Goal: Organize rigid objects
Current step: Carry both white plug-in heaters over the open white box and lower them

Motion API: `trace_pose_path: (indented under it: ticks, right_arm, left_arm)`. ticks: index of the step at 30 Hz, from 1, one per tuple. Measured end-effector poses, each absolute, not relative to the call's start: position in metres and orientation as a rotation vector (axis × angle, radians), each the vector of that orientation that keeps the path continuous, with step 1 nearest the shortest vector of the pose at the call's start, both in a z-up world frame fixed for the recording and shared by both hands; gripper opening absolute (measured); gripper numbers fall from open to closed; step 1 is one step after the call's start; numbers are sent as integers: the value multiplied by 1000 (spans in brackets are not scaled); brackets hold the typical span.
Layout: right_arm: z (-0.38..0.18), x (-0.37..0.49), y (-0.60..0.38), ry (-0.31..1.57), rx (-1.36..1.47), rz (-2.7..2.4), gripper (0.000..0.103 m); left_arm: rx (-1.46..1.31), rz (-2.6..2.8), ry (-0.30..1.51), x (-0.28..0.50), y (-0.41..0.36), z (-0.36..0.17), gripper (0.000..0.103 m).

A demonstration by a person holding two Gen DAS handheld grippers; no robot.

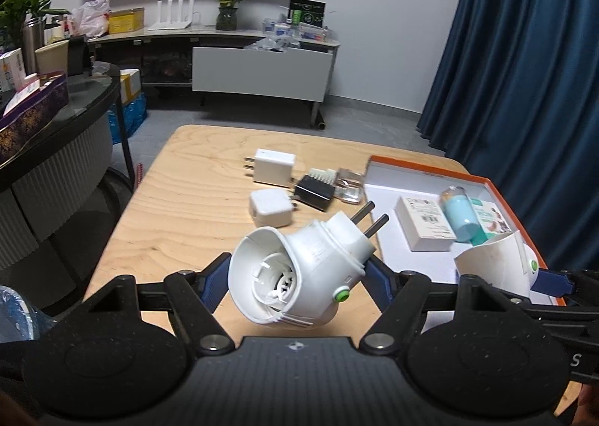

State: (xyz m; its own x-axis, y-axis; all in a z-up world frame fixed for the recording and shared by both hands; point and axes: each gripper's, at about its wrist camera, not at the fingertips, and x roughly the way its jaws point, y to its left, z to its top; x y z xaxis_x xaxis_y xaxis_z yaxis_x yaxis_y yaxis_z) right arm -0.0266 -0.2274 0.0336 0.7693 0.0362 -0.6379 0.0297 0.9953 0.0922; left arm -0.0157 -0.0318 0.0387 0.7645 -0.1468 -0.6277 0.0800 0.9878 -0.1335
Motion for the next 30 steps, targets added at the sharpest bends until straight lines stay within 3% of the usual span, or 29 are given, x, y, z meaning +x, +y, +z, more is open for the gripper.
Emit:
trace_pose_path:
  ticks: [30]
  right_arm:
    - [41,-49,-276,684,119,-123,83]
  left_arm:
    - [-53,-261,722,-25,-89,38,74]
